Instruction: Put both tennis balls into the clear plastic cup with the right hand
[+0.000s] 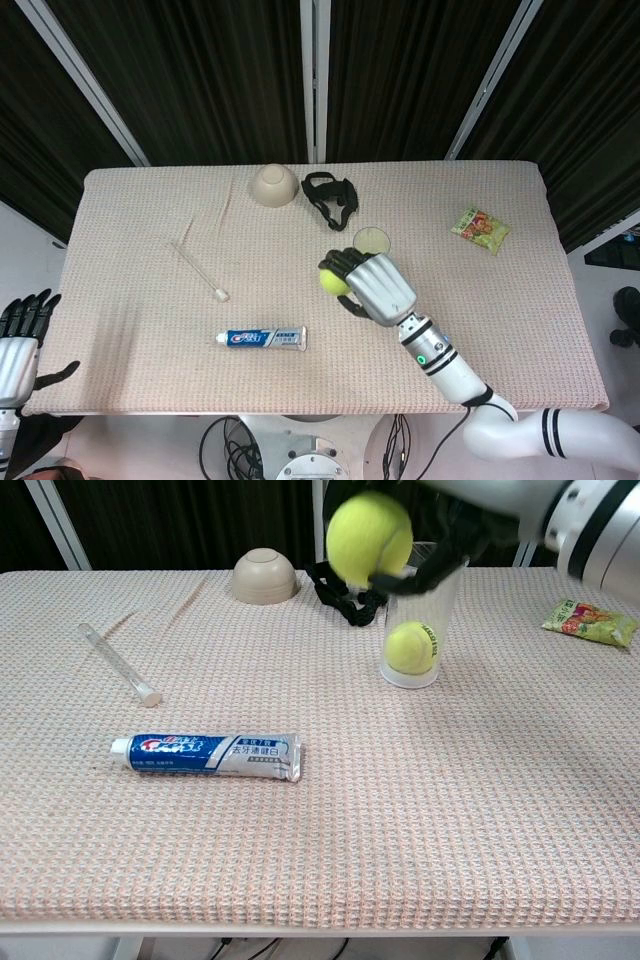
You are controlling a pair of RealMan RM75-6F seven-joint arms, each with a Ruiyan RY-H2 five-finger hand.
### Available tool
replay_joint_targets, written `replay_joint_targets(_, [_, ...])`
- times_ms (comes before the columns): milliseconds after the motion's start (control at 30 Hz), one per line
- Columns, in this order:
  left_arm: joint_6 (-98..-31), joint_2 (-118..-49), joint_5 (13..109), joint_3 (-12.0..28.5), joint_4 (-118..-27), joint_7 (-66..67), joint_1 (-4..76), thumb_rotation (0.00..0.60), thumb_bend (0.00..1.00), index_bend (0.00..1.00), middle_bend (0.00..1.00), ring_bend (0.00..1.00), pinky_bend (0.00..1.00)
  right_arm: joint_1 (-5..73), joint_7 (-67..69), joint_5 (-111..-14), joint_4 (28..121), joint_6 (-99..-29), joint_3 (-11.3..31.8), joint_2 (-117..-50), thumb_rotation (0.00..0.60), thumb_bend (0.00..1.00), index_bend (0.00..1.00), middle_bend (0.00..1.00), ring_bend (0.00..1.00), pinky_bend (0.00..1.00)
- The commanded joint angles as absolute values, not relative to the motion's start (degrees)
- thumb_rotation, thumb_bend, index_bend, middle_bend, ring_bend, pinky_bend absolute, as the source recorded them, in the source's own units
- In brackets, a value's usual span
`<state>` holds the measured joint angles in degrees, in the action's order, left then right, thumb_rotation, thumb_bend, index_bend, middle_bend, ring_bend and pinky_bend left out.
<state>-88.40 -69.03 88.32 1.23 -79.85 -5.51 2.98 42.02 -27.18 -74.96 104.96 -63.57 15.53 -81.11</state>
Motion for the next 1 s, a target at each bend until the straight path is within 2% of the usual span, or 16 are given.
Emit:
replay_joint_targets(33, [-88.36, -69.06, 88.35, 1.22, -80.00, -5.26, 3.03, 0.600, 0.01, 0.05, 0.00, 0.00, 0.00, 42.87, -29.60, -68.06, 103.99, -65.18, 19.87, -78.51, 0.600, 0.38, 0.64, 0.47, 0.45, 0.66])
replay_joint_targets(167, [-87.82, -68.94, 88.41, 1.02, -80.30, -4.98, 3.20, 0.600, 0.01, 0.05, 0.00, 0.00, 0.00, 43.39, -30.81, -62.67, 100.20, -64.99, 20.84, -78.61, 0.600, 0.38, 0.64, 0.46, 0.45, 0.67])
replay_joint_targets(333, [-87.63, -68.75, 88.28, 1.08, -80.68, -4.81, 3.30, 0.600, 0.01, 0.05, 0.00, 0.00, 0.00, 43.48, -30.72, -61.24, 98.10, -64.33, 19.35, -79.02, 0.600, 0.38, 0.64, 0.47, 0.45, 0.64])
replay_joint_targets(467, [-86.95, -68.58, 88.26, 0.98, -81.03, -4.54, 3.59, 0.600, 0.01, 0.05, 0.00, 0.00, 0.00, 43.91, -29.09, -60.67, 97.83, -62.62, 18.68, -78.82, 0.600, 0.35, 0.60, 0.43, 0.41, 0.57])
replay_joint_targets(567, [-86.93, -68.50, 88.17, 1.07, -81.29, -4.38, 3.65, 0.600, 0.01, 0.05, 0.00, 0.00, 0.00, 44.32, -28.05, -60.72, 97.88, -61.90, 18.58, -78.59, 0.600, 0.33, 0.53, 0.38, 0.36, 0.54])
replay_joint_targets(667, [-86.91, -68.43, 88.06, 1.12, -81.37, -4.42, 3.66, 0.600, 0.01, 0.05, 0.00, 0.00, 0.00, 44.53, -26.63, -60.57, 98.42, -60.39, 18.05, -77.91, 0.600, 0.30, 0.40, 0.31, 0.28, 0.47])
replay_joint_targets(767, [-86.39, -68.45, 87.94, 0.99, -81.28, -4.42, 3.79, 0.600, 0.01, 0.05, 0.00, 0.00, 0.00, 44.89, -25.22, -59.25, 99.14, -58.17, 17.92, -76.50, 0.600, 0.20, 0.17, 0.19, 0.11, 0.29])
replay_joint_targets(833, [-86.11, -68.48, 87.92, 0.91, -81.21, -4.40, 3.88, 0.600, 0.01, 0.05, 0.00, 0.00, 0.00, 45.17, -24.94, -58.20, 99.75, -57.11, 17.85, -75.67, 0.600, 0.18, 0.03, 0.07, 0.02, 0.15])
replay_joint_targets(900, [-86.11, -68.53, 87.96, 0.89, -81.16, -4.42, 3.90, 0.600, 0.01, 0.05, 0.00, 0.00, 0.00, 45.34, -24.80, -57.97, 100.03, -57.27, 17.86, -75.34, 0.600, 0.16, 0.00, 0.01, 0.00, 0.09])
replay_joint_targets(1000, [-86.32, -68.50, 88.01, 0.95, -81.14, -4.69, 3.87, 0.600, 0.01, 0.05, 0.00, 0.00, 0.00, 45.05, -23.67, -58.86, 100.39, -58.32, 17.82, -75.17, 0.600, 0.16, 0.00, 0.00, 0.00, 0.07])
